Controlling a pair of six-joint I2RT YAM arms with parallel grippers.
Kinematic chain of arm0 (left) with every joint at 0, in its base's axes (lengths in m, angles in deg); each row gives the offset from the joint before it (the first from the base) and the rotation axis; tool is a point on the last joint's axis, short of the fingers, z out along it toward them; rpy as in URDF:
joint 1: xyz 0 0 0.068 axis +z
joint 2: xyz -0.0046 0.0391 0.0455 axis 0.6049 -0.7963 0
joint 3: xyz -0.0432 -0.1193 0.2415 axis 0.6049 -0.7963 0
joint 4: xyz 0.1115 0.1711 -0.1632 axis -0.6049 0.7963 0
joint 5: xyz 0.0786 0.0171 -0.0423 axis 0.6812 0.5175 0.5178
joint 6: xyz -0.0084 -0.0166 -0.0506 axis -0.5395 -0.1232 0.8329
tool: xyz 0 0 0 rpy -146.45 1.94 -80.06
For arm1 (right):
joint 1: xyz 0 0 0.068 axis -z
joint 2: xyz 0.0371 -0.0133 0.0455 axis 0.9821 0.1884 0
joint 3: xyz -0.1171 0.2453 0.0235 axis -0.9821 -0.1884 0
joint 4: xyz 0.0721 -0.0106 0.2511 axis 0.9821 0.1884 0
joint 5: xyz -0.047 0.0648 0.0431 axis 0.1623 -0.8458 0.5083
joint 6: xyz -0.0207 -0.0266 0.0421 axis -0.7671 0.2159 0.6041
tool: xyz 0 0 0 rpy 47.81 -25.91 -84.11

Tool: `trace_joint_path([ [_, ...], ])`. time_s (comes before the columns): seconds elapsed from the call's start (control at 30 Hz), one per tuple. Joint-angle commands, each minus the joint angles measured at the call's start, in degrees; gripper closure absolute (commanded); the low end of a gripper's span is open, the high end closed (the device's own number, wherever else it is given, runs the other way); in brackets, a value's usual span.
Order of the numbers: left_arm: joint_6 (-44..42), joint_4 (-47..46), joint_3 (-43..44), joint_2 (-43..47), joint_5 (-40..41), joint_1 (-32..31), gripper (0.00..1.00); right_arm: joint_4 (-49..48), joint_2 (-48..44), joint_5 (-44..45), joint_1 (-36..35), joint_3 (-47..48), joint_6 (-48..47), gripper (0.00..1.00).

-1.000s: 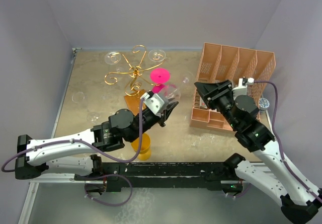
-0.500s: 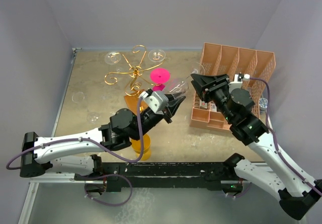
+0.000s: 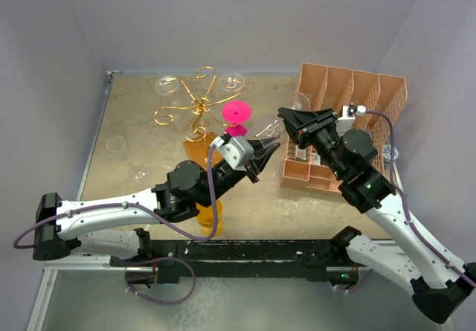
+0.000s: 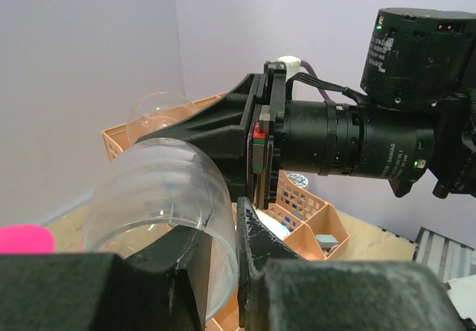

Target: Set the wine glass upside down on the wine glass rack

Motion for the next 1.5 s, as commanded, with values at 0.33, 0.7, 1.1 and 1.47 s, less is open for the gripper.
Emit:
trace_joint_path([
  [0.33,-2.6,-5.78,2.5,-1.47,0.47,-0.32,1.0,-7.31,-3.39,-3.48,-0.07,-3.34,3.6,1.0],
  [0.7,2.87,7.54,3.1,2.43,1.88,-0.31,0.62,-7.7,-6.44,4.79,0.01,-3.75,-13.76,1.0],
  [1.1,5.78,24.96,11.41,11.66,-10.11,-0.3,0.57,-9.99,-11.35,0.91,-0.06,-3.79,-40.36,1.0],
  [1.47,23.59,22.11,18.47,6.96,4.45,-0.32,0.52,-13.44,-11.08,-12.5,-0.09,-1.45,-69.62,1.0],
])
